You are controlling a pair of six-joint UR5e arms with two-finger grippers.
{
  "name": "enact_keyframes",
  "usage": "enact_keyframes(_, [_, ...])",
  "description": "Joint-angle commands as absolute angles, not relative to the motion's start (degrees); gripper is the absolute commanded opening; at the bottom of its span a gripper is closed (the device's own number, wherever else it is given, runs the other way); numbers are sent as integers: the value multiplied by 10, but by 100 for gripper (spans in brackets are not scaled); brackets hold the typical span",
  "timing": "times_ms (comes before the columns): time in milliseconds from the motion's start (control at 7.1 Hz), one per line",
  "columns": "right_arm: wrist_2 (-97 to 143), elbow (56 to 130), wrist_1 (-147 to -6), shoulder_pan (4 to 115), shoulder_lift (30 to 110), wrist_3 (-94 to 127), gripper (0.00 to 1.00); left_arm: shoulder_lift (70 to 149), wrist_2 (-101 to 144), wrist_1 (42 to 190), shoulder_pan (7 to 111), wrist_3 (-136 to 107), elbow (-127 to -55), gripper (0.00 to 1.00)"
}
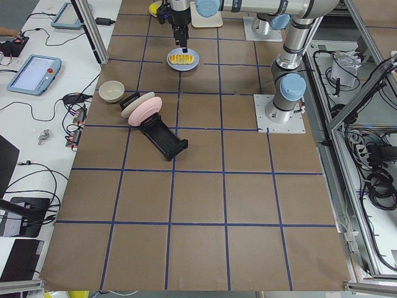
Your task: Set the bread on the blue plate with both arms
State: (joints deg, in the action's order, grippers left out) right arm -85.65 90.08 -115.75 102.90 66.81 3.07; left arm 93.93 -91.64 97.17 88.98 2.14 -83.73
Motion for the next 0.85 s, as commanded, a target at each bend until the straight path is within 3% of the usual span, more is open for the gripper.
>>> enact_keyframes(0, [-884, 902, -1066, 953, 766, 11, 100, 930, -918, 971, 889, 21, -837, 100])
enact_keyframes(282, [-884, 901, -993, 878, 843, -21, 100, 933, -918, 969, 889, 16, -825, 100])
enact_keyframes(704, [-875, 914, -961, 872, 879, -8, 100, 930, -917, 969, 889, 13, -825, 100])
